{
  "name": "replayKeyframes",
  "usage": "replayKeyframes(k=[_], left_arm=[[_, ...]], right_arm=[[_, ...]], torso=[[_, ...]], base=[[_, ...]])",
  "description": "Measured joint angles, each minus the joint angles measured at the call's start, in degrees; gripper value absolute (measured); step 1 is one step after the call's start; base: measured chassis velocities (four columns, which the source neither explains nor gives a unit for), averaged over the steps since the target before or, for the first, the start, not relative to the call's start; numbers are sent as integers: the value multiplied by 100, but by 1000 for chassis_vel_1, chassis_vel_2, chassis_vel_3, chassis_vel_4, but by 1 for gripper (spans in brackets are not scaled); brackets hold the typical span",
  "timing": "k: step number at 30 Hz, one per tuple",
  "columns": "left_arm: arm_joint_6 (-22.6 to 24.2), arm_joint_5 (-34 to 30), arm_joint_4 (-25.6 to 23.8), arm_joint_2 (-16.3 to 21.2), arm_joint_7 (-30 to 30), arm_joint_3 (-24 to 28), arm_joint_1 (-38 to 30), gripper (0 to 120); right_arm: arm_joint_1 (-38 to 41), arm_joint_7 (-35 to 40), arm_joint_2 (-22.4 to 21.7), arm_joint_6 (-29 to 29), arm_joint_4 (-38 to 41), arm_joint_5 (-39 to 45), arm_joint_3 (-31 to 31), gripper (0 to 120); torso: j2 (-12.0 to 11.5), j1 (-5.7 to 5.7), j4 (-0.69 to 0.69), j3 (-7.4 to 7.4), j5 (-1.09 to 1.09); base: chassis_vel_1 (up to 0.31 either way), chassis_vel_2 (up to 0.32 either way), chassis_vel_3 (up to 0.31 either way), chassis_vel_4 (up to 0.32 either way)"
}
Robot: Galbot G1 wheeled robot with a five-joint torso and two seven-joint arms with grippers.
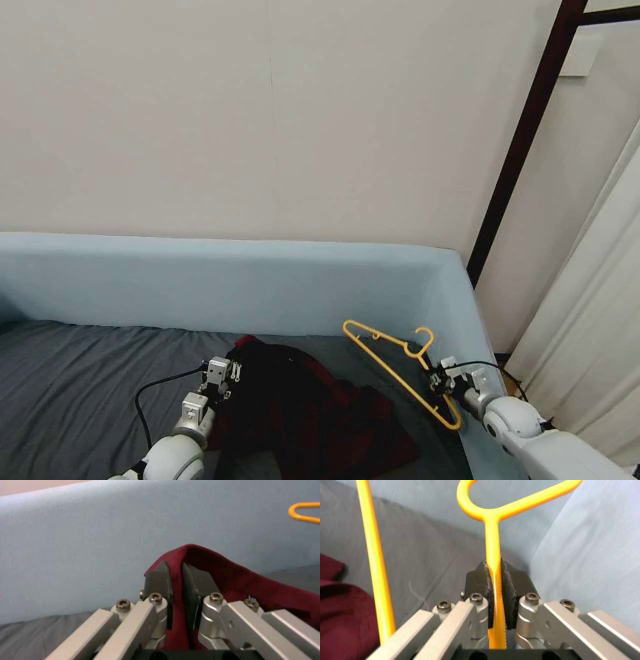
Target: Pick up the clothes from the sofa and hang them on the clothes hanger.
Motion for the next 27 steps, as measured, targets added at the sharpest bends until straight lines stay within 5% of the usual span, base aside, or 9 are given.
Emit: replayKeyframes(k=[7,17,27], left_arm=[[29,-105,-154,107,18,-30,-1,7],[133,-266,-441,202,5,-52,9,7],[443,-368,-1204,389,-203,365,8,7]], right_arm=[[-1067,562,-525,599,1576,-1675,412,4],[-1908,799,-397,1114,2198,-3242,586,4],[-2029,910,-99,1179,2557,-3821,117,4]], torso=[[0,0,-2,0,0],[0,0,0,0,1],[1,0,-2,0,0]], base=[[0,0,0,0],[0,0,0,0],[0,0,0,0]])
